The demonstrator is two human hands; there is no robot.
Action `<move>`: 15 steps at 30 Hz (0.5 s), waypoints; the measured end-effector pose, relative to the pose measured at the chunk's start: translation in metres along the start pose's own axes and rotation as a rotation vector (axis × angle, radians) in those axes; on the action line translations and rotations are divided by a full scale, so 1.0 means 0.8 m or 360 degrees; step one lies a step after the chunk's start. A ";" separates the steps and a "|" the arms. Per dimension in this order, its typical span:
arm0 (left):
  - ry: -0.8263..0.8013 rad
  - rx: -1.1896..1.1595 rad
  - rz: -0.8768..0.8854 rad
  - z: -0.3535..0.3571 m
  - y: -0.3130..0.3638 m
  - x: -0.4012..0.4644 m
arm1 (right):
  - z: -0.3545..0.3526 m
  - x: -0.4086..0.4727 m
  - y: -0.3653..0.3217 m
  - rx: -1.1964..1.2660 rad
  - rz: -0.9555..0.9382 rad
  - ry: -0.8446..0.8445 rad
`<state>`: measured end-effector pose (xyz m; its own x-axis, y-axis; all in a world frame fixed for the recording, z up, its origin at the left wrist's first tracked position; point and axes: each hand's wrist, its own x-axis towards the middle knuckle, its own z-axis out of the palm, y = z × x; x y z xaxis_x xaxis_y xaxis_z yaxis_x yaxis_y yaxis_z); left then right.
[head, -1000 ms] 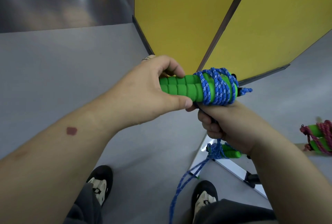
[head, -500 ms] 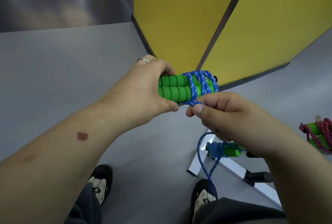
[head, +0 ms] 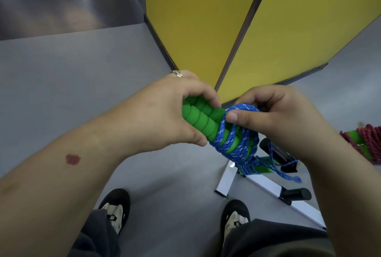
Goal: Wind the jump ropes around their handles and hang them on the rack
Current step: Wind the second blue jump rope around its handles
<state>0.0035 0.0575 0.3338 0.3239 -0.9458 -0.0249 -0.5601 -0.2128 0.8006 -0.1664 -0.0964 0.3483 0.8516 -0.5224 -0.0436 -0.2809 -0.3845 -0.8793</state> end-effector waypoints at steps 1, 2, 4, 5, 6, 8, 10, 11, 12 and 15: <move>0.0017 -0.0081 0.0014 -0.001 0.001 0.000 | 0.000 0.002 0.004 0.0088 0.0030 0.0013; 0.0022 -0.0169 0.0019 -0.002 0.001 -0.001 | -0.001 0.003 0.007 0.0183 0.0060 0.0016; -0.0004 -0.0359 0.0028 -0.005 0.003 -0.002 | -0.002 0.008 0.015 0.0337 0.0138 0.0021; -0.0028 -0.0446 0.0044 -0.007 0.003 -0.003 | -0.001 0.008 0.016 0.0413 0.0188 0.0018; -0.0049 -0.0522 0.0061 -0.008 0.004 -0.003 | 0.000 0.008 0.017 0.0507 0.0227 -0.0002; -0.0079 -0.0692 0.0093 -0.009 0.003 -0.003 | -0.001 0.009 0.019 0.0681 0.0298 -0.0053; -0.0120 -0.0912 0.0116 -0.010 0.000 -0.002 | -0.003 0.011 0.023 0.0811 0.0430 -0.0120; -0.0150 -0.1033 0.0132 -0.010 -0.002 -0.001 | -0.005 0.012 0.026 0.0865 0.0501 -0.0138; -0.0171 -0.1160 0.0154 -0.010 -0.003 -0.001 | -0.004 0.014 0.030 0.0882 0.0604 -0.0096; -0.0108 -0.1532 0.0171 -0.010 -0.001 0.003 | 0.006 0.019 0.048 0.0891 0.0653 -0.0113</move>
<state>0.0107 0.0576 0.3374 0.2460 -0.9670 0.0665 0.2894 0.1387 0.9471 -0.1622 -0.1151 0.3116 0.7576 -0.4832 -0.4388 -0.3320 0.2936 -0.8964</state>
